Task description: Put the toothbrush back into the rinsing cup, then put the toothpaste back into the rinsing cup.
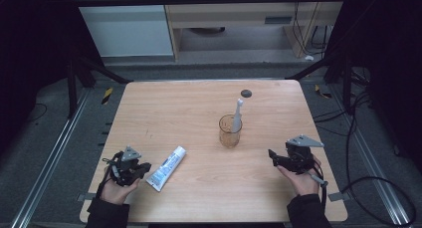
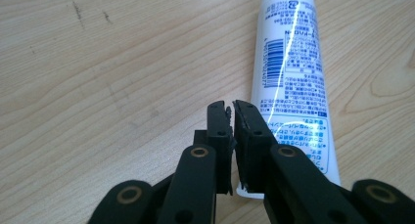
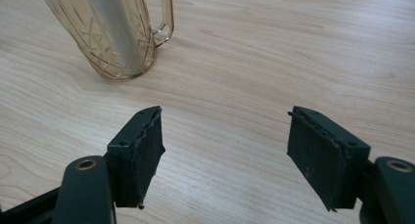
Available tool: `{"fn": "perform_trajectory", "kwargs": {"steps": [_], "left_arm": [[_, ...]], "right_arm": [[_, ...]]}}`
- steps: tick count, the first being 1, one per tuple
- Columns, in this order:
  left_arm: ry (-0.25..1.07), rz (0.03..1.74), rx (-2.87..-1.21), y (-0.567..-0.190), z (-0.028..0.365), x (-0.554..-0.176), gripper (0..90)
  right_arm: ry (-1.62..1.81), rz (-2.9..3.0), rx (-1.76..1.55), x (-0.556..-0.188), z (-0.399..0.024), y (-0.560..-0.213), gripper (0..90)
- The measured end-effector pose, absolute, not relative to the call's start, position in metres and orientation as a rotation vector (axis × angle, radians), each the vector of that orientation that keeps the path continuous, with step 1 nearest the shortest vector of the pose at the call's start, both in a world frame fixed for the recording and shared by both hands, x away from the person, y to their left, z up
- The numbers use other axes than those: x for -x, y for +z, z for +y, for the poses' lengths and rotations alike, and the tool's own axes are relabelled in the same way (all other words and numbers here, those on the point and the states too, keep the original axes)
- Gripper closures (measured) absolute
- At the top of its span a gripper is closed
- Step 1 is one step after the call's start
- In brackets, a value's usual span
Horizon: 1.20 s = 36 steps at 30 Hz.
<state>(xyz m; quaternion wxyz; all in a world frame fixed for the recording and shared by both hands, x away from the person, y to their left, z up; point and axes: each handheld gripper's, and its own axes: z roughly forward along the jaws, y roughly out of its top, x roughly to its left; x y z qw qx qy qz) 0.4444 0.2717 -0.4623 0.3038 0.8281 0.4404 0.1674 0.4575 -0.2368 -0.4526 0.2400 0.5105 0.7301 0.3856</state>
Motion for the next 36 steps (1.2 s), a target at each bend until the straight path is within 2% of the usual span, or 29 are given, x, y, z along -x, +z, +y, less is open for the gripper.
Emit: {"fn": "perform_trajectory", "kwargs": {"steps": [22, 36], "left_arm": [[0.354, 1.125, -2.298, -0.473, 0.261, -0.445, 89.1], [0.299, 1.037, -2.319, -0.474, 0.237, -0.436, 89.2]], "right_arm": [[0.999, 2.018, -1.396, -0.46, -0.237, -0.458, 29.3], [0.995, 2.026, -1.402, -0.46, -0.238, -0.459, 29.1]]}}
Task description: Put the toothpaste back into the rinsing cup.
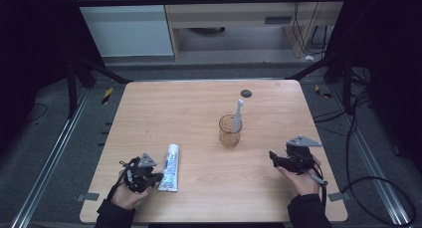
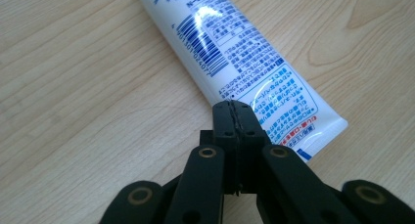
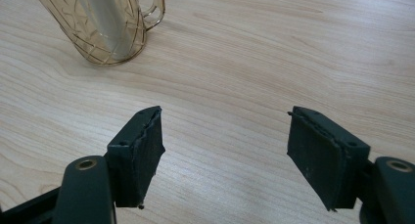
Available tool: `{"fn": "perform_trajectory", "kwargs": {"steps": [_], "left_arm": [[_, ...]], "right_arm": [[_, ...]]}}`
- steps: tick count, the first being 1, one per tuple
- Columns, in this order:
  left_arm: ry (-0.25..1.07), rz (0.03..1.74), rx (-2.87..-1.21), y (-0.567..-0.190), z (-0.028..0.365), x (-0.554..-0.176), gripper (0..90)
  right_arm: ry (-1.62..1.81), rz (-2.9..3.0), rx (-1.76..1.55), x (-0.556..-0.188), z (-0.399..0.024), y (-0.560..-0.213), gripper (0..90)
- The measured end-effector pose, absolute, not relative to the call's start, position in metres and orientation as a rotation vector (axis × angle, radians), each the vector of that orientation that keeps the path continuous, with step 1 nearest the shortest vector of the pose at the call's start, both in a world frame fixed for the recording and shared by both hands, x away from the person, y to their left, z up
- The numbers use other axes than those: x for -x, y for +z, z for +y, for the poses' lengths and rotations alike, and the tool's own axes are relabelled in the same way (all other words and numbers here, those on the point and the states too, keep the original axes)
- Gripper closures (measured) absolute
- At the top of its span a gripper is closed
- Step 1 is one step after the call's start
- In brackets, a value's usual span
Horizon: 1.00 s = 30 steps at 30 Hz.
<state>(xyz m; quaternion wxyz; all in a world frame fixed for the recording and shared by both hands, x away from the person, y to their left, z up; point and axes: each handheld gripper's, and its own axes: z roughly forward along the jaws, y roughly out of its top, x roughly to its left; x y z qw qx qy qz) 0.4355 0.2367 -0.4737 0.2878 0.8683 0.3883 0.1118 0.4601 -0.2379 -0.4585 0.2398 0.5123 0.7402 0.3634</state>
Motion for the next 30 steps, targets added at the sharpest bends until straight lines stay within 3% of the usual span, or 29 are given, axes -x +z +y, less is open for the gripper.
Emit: {"fn": "perform_trajectory", "kwargs": {"steps": [30], "left_arm": [[0.354, 0.957, -2.265, -0.477, 0.188, -0.455, 89.3]], "right_arm": [[1.0, 2.026, -1.414, -0.462, -0.242, -0.461, 29.1]]}}
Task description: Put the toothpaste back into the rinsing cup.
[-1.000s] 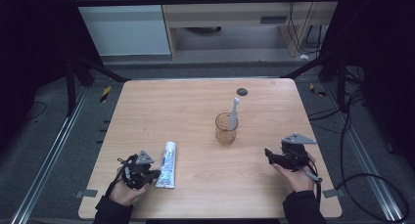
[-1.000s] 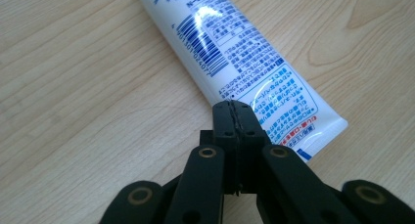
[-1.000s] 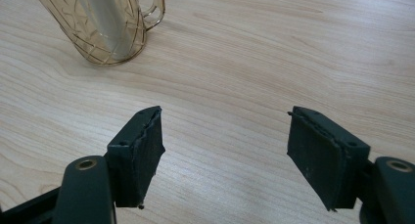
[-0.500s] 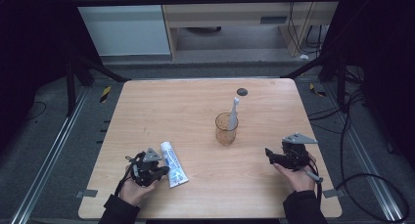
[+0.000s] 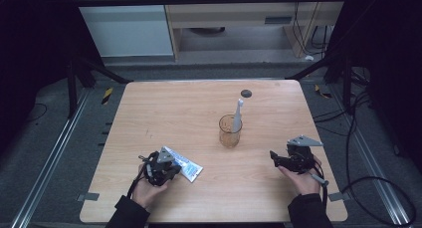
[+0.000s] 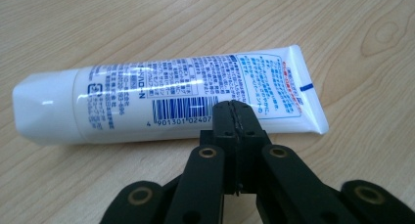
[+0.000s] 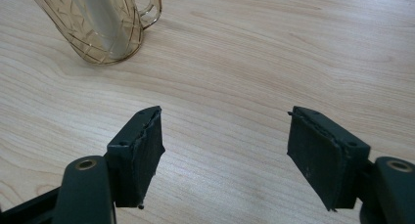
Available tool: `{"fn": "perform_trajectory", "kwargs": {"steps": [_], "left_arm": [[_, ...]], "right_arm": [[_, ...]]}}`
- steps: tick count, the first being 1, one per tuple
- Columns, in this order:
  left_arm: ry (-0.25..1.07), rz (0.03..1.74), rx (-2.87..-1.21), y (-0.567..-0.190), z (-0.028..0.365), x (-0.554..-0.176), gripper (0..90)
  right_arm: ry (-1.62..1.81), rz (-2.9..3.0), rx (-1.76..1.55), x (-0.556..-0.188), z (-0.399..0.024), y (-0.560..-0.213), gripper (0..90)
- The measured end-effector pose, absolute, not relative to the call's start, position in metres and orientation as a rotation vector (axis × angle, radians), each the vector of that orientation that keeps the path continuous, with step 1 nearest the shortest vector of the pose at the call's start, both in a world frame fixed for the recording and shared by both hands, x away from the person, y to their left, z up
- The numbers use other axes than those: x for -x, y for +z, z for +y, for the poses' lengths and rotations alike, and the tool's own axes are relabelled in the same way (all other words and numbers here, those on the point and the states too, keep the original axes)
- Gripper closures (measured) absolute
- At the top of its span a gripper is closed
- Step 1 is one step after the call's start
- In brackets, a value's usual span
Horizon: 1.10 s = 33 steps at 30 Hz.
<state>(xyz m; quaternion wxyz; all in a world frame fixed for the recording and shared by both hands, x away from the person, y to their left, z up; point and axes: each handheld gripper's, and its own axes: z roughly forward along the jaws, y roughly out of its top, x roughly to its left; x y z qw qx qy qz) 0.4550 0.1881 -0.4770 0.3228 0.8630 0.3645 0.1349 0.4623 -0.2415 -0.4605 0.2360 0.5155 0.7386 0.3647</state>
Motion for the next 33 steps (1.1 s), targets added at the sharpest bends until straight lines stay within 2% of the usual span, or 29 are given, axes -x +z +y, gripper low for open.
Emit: {"fn": "perform_trajectory", "kwargs": {"steps": [8, 14, 19, 24, 33], "left_arm": [[0.351, 0.939, -2.266, -0.478, 0.181, -0.463, 89.3], [0.39, 0.951, -2.223, -0.462, 0.191, -0.467, 89.3], [0.445, 0.997, -2.183, -0.449, 0.212, -0.489, 89.3], [0.514, 0.992, -2.256, -0.454, 0.211, -0.51, 89.3], [0.471, 1.021, -2.277, -0.461, 0.22, -0.524, 89.4]], "right_arm": [[0.992, 2.028, -1.406, -0.463, -0.241, -0.461, 29.1], [0.991, 2.034, -1.41, -0.463, -0.24, -0.462, 29.1], [0.995, 2.028, -1.41, -0.463, -0.241, -0.462, 29.2], [0.993, 2.031, -1.427, -0.463, -0.242, -0.463, 29.2], [0.987, 2.035, -1.419, -0.464, -0.242, -0.465, 29.2]]}}
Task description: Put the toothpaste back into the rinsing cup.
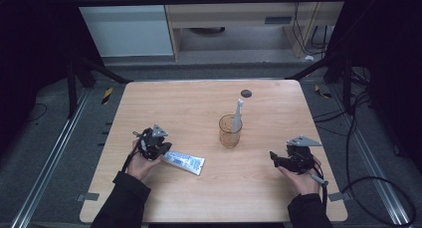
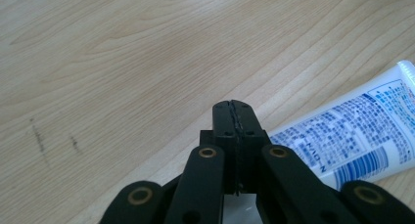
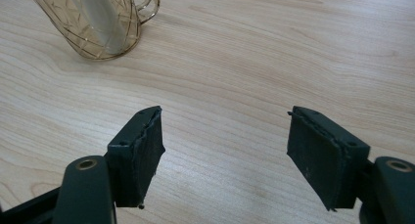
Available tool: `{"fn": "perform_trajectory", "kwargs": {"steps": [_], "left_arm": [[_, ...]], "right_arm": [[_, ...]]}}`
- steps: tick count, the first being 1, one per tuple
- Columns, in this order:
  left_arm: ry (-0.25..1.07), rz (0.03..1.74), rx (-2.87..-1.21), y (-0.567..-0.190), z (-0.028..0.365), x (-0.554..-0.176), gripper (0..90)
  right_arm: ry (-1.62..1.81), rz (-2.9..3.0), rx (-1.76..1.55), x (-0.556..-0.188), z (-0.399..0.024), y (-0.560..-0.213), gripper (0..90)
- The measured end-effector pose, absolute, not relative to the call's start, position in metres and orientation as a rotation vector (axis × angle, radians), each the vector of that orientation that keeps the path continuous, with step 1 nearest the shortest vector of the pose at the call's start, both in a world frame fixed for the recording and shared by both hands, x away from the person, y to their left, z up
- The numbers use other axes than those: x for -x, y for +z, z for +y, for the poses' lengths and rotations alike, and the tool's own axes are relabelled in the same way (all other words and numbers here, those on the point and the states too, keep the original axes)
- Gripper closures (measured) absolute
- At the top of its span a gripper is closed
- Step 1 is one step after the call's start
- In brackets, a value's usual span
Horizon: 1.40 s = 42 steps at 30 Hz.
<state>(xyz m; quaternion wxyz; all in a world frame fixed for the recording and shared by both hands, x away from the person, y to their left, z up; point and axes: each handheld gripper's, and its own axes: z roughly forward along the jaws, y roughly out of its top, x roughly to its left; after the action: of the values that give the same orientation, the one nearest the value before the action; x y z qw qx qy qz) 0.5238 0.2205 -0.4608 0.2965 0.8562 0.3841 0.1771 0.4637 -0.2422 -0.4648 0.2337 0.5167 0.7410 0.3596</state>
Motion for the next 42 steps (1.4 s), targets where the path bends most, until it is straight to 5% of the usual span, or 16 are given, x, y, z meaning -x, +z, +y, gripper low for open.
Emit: {"fn": "perform_trajectory", "kwargs": {"steps": [42], "left_arm": [[0.443, 1.002, -2.351, -0.466, 0.225, -0.469, 89.1]], "right_arm": [[1.0, 2.026, -1.43, -0.461, -0.244, -0.463, 29.2]]}}
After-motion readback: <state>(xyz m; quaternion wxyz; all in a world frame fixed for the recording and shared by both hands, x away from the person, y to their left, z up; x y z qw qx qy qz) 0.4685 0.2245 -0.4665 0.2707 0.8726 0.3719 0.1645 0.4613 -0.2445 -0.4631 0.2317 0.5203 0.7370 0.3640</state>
